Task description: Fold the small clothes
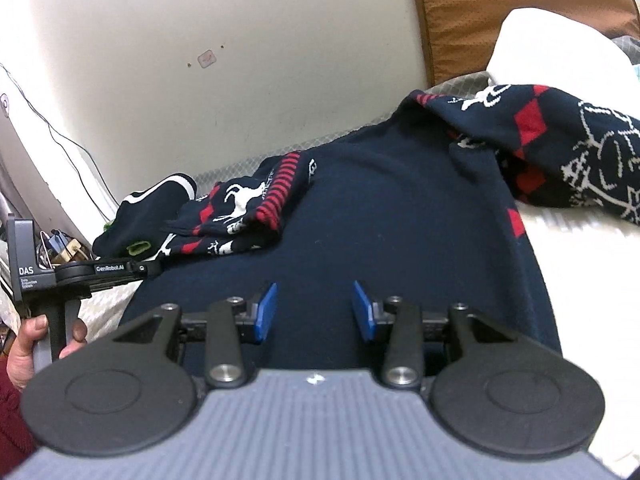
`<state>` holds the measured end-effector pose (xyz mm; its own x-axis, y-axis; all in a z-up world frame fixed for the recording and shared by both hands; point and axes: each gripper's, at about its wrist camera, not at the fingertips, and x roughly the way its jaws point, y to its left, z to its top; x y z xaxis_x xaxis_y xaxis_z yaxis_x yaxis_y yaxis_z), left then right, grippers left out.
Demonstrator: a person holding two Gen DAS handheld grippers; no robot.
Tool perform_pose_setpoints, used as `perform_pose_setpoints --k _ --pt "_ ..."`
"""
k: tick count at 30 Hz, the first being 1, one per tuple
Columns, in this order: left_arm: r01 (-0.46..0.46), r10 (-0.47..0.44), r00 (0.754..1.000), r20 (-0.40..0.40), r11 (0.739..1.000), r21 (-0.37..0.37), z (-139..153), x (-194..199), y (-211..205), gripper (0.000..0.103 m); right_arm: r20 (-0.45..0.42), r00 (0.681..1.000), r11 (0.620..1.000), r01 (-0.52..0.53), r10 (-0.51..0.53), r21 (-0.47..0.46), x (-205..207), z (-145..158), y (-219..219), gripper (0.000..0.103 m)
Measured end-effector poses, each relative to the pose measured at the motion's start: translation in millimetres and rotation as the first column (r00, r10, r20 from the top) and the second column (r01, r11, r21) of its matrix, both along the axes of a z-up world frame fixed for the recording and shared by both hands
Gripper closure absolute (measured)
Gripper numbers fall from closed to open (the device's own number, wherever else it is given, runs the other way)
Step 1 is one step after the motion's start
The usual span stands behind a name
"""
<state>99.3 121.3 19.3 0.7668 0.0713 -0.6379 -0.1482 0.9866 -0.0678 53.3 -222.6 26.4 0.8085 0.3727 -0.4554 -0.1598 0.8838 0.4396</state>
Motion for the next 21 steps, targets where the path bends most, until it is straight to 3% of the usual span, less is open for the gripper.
perform_pose_setpoints --k 1,3,7,9,12,15,17,21 --pt "0.000 0.000 1.000 0.005 1.000 0.026 0 -2 -4 0.081 -0.003 1.000 1.000 -0.003 0.003 0.009 -1 1 -2 0.058" --pt "-0.002 0.002 1.000 0.023 1.000 0.009 4 -7 -1 0.074 0.008 1.000 0.999 0.019 -0.019 0.047 -6 4 -14 0.058" --pt "-0.086 0.090 0.990 0.113 0.995 -0.048 25 -21 20 0.065 0.097 0.972 0.975 0.207 -0.214 0.075 -34 19 -64 0.058" --pt "-0.099 0.110 0.983 0.145 0.992 -0.084 36 -25 27 0.065 0.157 0.937 0.949 0.314 -0.312 0.014 -53 29 -89 0.057" --pt "-0.060 0.078 0.983 0.166 0.992 -0.111 50 -24 23 0.065 0.205 0.909 0.906 0.396 -0.364 -0.148 -72 39 -111 0.057" --pt "0.019 0.000 0.989 0.146 0.992 -0.127 55 -19 6 0.063 0.231 0.883 0.819 0.466 -0.408 -0.336 -88 36 -127 0.057" --pt "0.077 -0.061 0.989 0.137 0.990 -0.116 56 -17 -11 0.061 0.204 0.882 0.785 0.471 -0.425 -0.402 -97 27 -139 0.057" --pt "0.188 -0.175 0.977 0.124 0.977 -0.103 56 -17 -45 0.058 0.109 0.906 0.765 0.405 -0.408 -0.501 -113 3 -146 0.056"
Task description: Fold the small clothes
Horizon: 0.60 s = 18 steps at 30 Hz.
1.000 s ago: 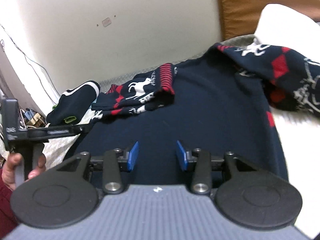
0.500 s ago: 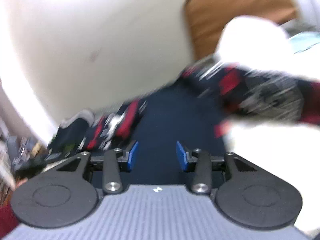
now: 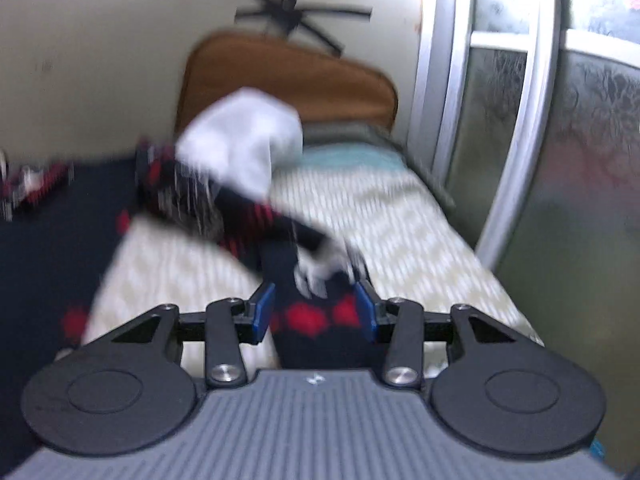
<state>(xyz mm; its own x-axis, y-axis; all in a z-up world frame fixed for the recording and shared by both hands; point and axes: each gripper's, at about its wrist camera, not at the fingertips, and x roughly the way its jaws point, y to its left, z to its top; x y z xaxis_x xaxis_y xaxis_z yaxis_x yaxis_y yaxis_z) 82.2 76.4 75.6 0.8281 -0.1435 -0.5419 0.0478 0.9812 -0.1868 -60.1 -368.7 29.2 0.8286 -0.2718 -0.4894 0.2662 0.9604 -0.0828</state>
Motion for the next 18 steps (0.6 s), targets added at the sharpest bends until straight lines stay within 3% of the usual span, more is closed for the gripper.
perform_pose_setpoints --k 2,3,5,6,8,11,13,14,15,16,18 --pt "0.060 -0.060 0.998 -0.010 0.998 -0.005 1 0 -19 0.057 -0.061 0.998 1.000 -0.002 0.002 -0.013 0 -14 -3 0.056" --pt "0.094 -0.094 0.995 -0.015 0.995 -0.010 1 -2 -29 0.056 -0.037 0.999 1.000 -0.005 0.005 -0.006 -2 -18 -1 0.057" --pt "0.158 -0.158 0.987 -0.024 0.987 -0.020 3 -4 -45 0.055 -0.026 0.999 1.000 -0.030 0.030 0.004 -2 -19 -1 0.076" --pt "0.189 -0.190 0.981 -0.028 0.982 -0.028 3 -4 -54 0.055 -0.030 0.998 0.998 -0.052 0.053 0.039 0 -16 -2 0.097" --pt "0.254 -0.255 0.966 -0.029 0.966 -0.045 6 -11 -68 0.051 -0.041 0.998 0.999 -0.039 0.041 0.036 1 -8 5 0.097" --pt "0.338 -0.339 0.941 -0.012 0.939 -0.056 11 -23 -88 0.041 0.003 0.995 0.991 -0.104 0.104 0.090 -4 9 10 0.097" --pt "0.380 -0.381 0.925 -0.004 0.923 -0.054 14 -30 -102 0.038 0.006 0.992 0.987 -0.130 0.130 0.094 -4 13 13 0.092" --pt "0.398 -0.399 0.917 -0.003 0.916 -0.055 14 -33 -108 0.037 0.006 0.992 0.989 -0.126 0.126 0.077 -4 12 14 0.086" --pt "0.414 -0.415 0.910 -0.006 0.908 -0.059 13 -34 -113 0.036 -0.008 0.993 0.992 -0.114 0.114 0.059 -1 9 15 0.069" --pt "0.426 -0.427 0.904 -0.011 0.903 -0.063 11 -35 -118 0.035 -0.026 0.994 0.994 -0.105 0.106 0.042 3 4 16 0.060" --pt "0.444 -0.447 0.894 -0.022 0.893 -0.069 7 -37 -128 0.034 -0.070 0.993 0.995 -0.099 0.100 0.019 8 -8 17 0.060"
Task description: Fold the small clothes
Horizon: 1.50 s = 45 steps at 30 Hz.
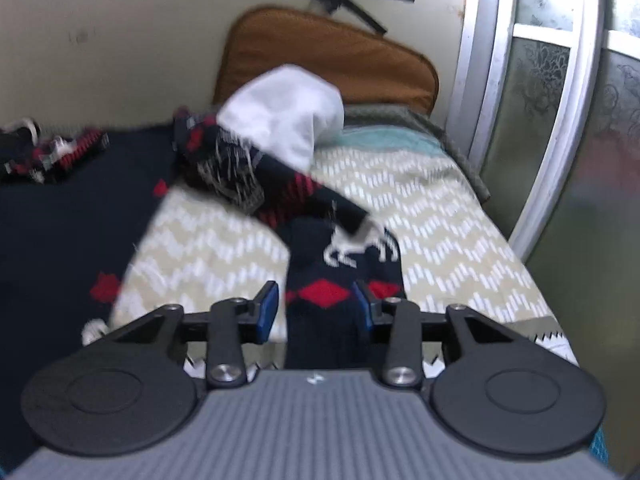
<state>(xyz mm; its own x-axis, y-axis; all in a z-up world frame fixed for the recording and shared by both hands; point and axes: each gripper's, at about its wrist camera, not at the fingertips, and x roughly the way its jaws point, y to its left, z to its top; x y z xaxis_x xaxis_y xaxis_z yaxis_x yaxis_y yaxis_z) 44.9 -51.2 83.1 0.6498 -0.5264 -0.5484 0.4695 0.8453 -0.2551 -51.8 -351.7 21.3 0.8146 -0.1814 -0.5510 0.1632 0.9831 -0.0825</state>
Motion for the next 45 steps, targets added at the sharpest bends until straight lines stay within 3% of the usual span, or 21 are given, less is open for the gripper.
perform_pose_setpoints --k 2,4,5,7,10,13,16,18,19,20,21,23,26,29,31,34,38,41,42,45 --pt "0.024 -0.024 1.000 -0.015 1.000 0.002 -4 -1 -8 0.033 -0.022 1.000 1.000 -0.003 0.003 -0.007 -4 -6 2 0.061" --pt "0.047 -0.047 0.998 -0.036 0.999 -0.001 -7 -2 -15 0.033 -0.012 1.000 0.999 0.018 -0.019 -0.048 -8 -6 3 0.096" --pt "0.057 -0.058 0.997 -0.050 0.998 -0.006 -9 -2 -19 0.032 -0.012 1.000 1.000 0.029 -0.029 -0.002 -9 -2 -2 0.096" --pt "0.087 -0.089 0.992 -0.086 0.996 -0.031 -12 -1 -25 0.030 0.028 1.000 0.985 0.003 -0.008 0.174 -17 12 -9 0.096" --pt "0.147 -0.161 0.976 -0.144 0.984 -0.101 -14 2 -34 0.021 0.138 0.974 0.900 -0.219 0.180 0.376 -31 33 6 0.096" --pt "0.199 -0.245 0.943 -0.226 0.958 -0.208 -18 7 -37 0.013 0.209 0.917 0.819 -0.398 0.340 0.412 -36 42 36 0.095" --pt "0.217 -0.300 0.909 -0.288 0.933 -0.288 -24 12 -36 0.013 0.254 0.862 0.730 -0.507 0.439 0.459 -33 43 56 0.095" --pt "0.214 -0.305 0.902 -0.306 0.931 -0.297 -28 12 -34 0.026 0.291 0.825 0.684 -0.565 0.485 0.462 -31 43 67 0.095" --pt "0.210 -0.299 0.903 -0.308 0.934 -0.290 -29 11 -32 0.051 0.311 0.807 0.661 -0.590 0.502 0.465 -30 43 71 0.095" --pt "0.206 -0.291 0.904 -0.312 0.938 -0.278 -30 11 -30 0.083 0.325 0.793 0.639 -0.608 0.515 0.471 -28 43 75 0.095" --pt "0.200 -0.282 0.907 -0.313 0.942 -0.269 -29 11 -26 0.093 0.333 0.782 0.624 -0.622 0.527 0.473 -26 43 79 0.095" --pt "0.172 -0.235 0.934 -0.269 0.956 -0.238 -20 9 -13 0.095 0.327 0.774 0.617 -0.631 0.542 0.470 -18 43 85 0.092" --pt "0.127 -0.141 0.984 -0.113 0.984 -0.124 14 5 13 0.095 0.327 0.770 0.596 -0.634 0.548 0.493 -6 43 86 0.089" --pt "-0.012 0.013 0.997 0.071 1.000 -0.019 51 5 53 0.094 0.328 0.786 0.609 -0.615 0.524 0.502 4 43 82 0.088" --pt "-0.152 0.143 0.977 0.156 0.988 0.043 63 14 83 0.093 0.315 0.810 0.622 -0.583 0.494 0.523 13 39 77 0.088" --pt "-0.293 0.285 0.954 0.094 0.952 0.090 51 50 123 0.092 0.285 0.842 0.647 -0.536 0.458 0.542 29 32 70 0.088" --pt "-0.364 0.368 0.930 -0.017 0.925 0.106 20 86 153 0.093 0.225 0.902 0.735 -0.431 0.368 0.524 73 30 59 0.085" --pt "-0.388 0.393 0.917 -0.063 0.918 0.081 6 96 164 0.093 0.189 0.937 0.800 -0.350 0.294 0.488 123 36 52 0.065" --pt "-0.390 0.395 0.916 -0.073 0.918 0.068 4 97 164 0.093 0.181 0.946 0.814 -0.323 0.268 0.482 145 38 50 0.053" --pt "-0.388 0.391 0.918 -0.068 0.920 0.064 3 95 162 0.093 0.149 0.960 0.825 -0.279 0.236 0.492 207 38 52 0.048"
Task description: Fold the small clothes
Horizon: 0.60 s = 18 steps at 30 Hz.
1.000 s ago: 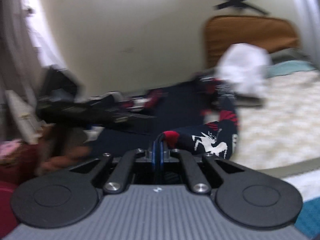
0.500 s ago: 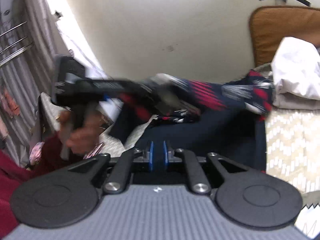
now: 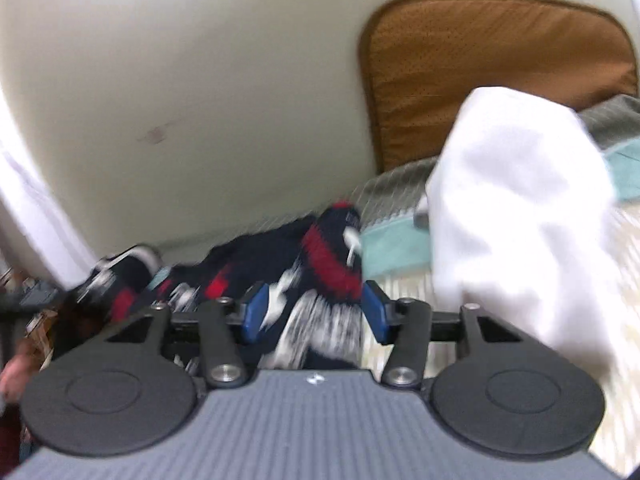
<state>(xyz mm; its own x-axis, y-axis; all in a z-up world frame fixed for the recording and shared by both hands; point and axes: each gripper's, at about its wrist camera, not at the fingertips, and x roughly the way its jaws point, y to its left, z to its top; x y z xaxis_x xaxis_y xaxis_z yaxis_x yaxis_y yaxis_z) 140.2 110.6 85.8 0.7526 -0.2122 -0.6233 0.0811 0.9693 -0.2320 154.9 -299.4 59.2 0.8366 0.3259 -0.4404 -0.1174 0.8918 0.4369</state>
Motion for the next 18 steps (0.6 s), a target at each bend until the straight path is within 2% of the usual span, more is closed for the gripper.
perform_pose_setpoints --k 2,5,6,7,8,10,11,12,14,15,16,17,18 --pt "0.004 -0.004 1.000 0.008 1.000 0.014 1 -1 -3 0.093 -0.039 0.999 1.000 0.000 -0.002 -0.031 40 -5 9 0.046" --pt "0.011 -0.012 1.000 0.022 1.000 0.024 6 -2 -4 0.093 -0.089 0.996 0.989 -0.007 -0.007 -0.150 81 -18 31 0.044" --pt "0.014 -0.015 0.999 0.031 1.000 0.026 7 0 -3 0.093 -0.108 0.994 0.981 -0.027 0.007 -0.191 91 -23 40 0.056" --pt "0.016 -0.018 0.999 0.042 0.999 0.028 9 1 -3 0.093 -0.106 0.994 0.968 -0.026 -0.001 -0.251 95 -27 46 0.089" --pt "0.015 -0.017 0.998 0.062 0.999 0.031 11 1 -3 0.093 -0.087 0.996 0.954 -0.010 -0.017 -0.298 97 -27 49 0.088" --pt "-0.004 0.000 0.995 0.095 0.999 0.039 13 4 -4 0.093 0.017 0.991 0.952 0.133 -0.133 -0.275 85 -15 36 0.088" --pt "-0.023 0.018 0.995 0.095 0.998 0.053 11 10 -5 0.092 0.043 0.977 0.944 0.211 -0.207 -0.254 80 -13 26 0.088" --pt "-0.041 0.036 0.996 0.076 0.997 0.070 6 19 -8 0.092 0.050 0.961 0.928 0.274 -0.271 -0.253 76 -15 20 0.087" --pt "-0.056 0.055 0.998 0.008 0.992 0.110 -10 40 -15 0.090 0.033 0.962 0.895 0.263 -0.270 -0.361 75 -25 30 0.088" --pt "-0.051 0.057 0.997 -0.049 0.993 0.110 -19 51 -16 0.090 0.026 0.970 0.871 0.230 -0.243 -0.434 73 -29 40 0.084" --pt "-0.049 0.057 0.994 -0.093 0.995 0.083 -26 57 -13 0.090 0.039 0.973 0.852 0.218 -0.227 -0.476 68 -28 45 0.074" --pt "-0.049 0.053 0.992 -0.118 0.998 0.037 -30 60 -8 0.090 0.061 0.974 0.849 0.222 -0.220 -0.480 60 -24 47 0.066" --pt "-0.050 0.050 0.991 -0.125 0.999 0.000 -30 60 -3 0.090 0.097 0.971 0.861 0.240 -0.220 -0.449 48 -18 45 0.057"
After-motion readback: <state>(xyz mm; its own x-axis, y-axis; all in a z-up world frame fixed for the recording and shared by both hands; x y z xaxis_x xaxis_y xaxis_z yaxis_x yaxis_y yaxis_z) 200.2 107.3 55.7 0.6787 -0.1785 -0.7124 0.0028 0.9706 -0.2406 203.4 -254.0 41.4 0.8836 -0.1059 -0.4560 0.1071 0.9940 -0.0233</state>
